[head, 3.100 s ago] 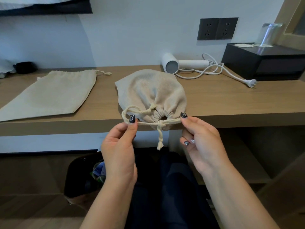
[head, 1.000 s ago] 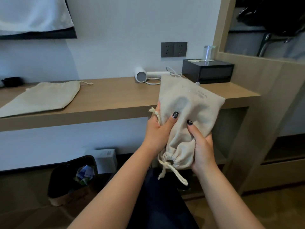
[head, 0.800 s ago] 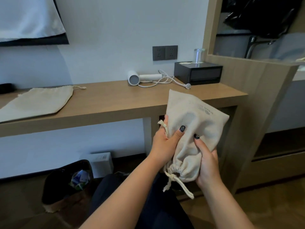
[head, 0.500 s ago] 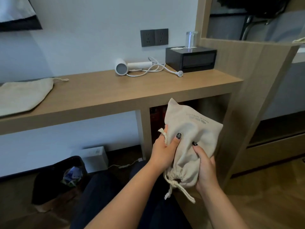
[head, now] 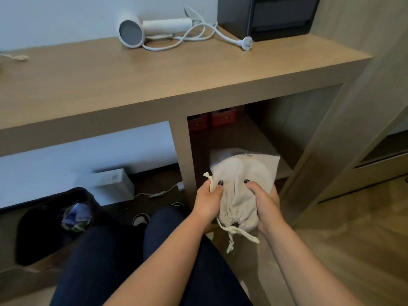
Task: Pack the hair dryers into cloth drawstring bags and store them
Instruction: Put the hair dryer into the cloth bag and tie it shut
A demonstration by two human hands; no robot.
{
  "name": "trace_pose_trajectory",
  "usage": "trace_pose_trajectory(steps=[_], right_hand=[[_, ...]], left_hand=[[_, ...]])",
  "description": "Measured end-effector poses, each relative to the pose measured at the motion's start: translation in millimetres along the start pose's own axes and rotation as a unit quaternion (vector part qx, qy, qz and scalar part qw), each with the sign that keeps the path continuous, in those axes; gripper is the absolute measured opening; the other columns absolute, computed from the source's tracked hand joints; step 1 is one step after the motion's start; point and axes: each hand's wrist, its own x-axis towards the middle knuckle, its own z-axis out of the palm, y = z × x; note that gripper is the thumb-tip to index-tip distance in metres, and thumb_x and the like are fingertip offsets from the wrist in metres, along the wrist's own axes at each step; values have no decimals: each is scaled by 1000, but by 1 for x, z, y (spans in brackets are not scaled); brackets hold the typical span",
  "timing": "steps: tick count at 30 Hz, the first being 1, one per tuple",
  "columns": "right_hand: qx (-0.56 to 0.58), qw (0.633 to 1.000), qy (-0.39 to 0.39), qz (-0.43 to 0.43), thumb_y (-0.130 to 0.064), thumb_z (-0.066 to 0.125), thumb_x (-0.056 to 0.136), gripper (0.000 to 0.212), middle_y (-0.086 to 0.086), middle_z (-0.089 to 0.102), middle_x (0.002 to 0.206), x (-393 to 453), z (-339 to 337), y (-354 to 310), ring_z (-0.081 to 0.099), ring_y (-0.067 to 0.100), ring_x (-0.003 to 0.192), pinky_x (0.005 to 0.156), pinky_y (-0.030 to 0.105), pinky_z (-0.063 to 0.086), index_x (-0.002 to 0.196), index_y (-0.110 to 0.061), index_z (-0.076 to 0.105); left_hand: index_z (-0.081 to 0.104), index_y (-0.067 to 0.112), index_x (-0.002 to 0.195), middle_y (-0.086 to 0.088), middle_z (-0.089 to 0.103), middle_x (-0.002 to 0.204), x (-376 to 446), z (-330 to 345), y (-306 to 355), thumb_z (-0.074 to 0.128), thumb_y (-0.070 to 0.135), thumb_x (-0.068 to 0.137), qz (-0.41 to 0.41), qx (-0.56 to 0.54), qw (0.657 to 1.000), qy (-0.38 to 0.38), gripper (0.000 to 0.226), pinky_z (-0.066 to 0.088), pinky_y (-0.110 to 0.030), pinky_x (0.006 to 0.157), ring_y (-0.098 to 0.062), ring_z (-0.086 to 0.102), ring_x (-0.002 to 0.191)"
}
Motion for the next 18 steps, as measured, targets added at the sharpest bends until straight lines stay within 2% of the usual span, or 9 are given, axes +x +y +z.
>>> trace_pose_trajectory(steps=[5, 8, 10, 12, 14, 17, 18], right_hand=[[-69, 997, -11, 17, -11, 73, 78, 47, 6, 70, 105, 41, 14, 12, 68, 21, 92, 73, 31, 56, 121, -18, 57], [-112, 993, -18, 24, -11, 73, 79, 42, 7, 68, 101, 64, 23, 16, 67, 18, 87, 60, 25, 51, 117, -17, 58], [-147, 988, -28, 36, -14, 74, 77, 40, 11, 68, 101, 82, 29, 19, 67, 20, 85, 57, 24, 48, 113, -13, 57], [-189, 980, -34, 45, -21, 77, 73, 45, 14, 67, 100, 99, 35, 23, 67, 22, 84, 58, 26, 48, 110, -7, 56], [-216, 974, -29, 65, -25, 80, 72, 49, 14, 67, 96, 115, 39, 28, 67, 24, 84, 61, 28, 50, 109, 0, 56], [-206, 973, -26, 103, -25, 85, 68, 52, 11, 69, 94, 134, 47, 31, 68, 25, 88, 78, 36, 56, 108, -2, 60], [-207, 971, -32, 115, -25, 86, 68, 51, 9, 69, 92, 140, 50, 31, 67, 25, 86, 82, 37, 56, 106, -3, 61]], left_hand=[[66, 21, 103, -2, 72, 101, 36, -2, -8, 48, 13, 98, -35, 30, 999, 16, 20, 55, -35, 89, -20, 67, 99], [64, 13, 99, -6, 70, 95, 57, -1, -13, 48, 14, 98, -50, 41, 997, 36, 17, 52, -31, 77, -22, 66, 91], [65, 7, 100, -9, 69, 92, 71, 1, -16, 49, 15, 97, -69, 34, 996, 53, 18, 51, -33, 76, -24, 65, 89], [66, 8, 103, -12, 70, 99, 85, 2, -18, 52, 12, 95, -81, 30, 994, 72, 17, 52, -38, 89, -29, 65, 96], [62, 8, 117, -16, 67, 114, 96, 4, -19, 50, 6, 93, -93, 26, 992, 86, 26, 48, -42, 99, -34, 61, 108], [47, 12, 140, -13, 56, 137, 109, 6, -20, 47, 18, 100, -111, 60, 989, 72, 41, 43, -36, 104, -34, 52, 124], [42, 16, 145, -10, 51, 143, 114, 6, -21, 45, 24, 102, -92, 65, 991, 73, 43, 40, -32, 104, -33, 48, 129]])
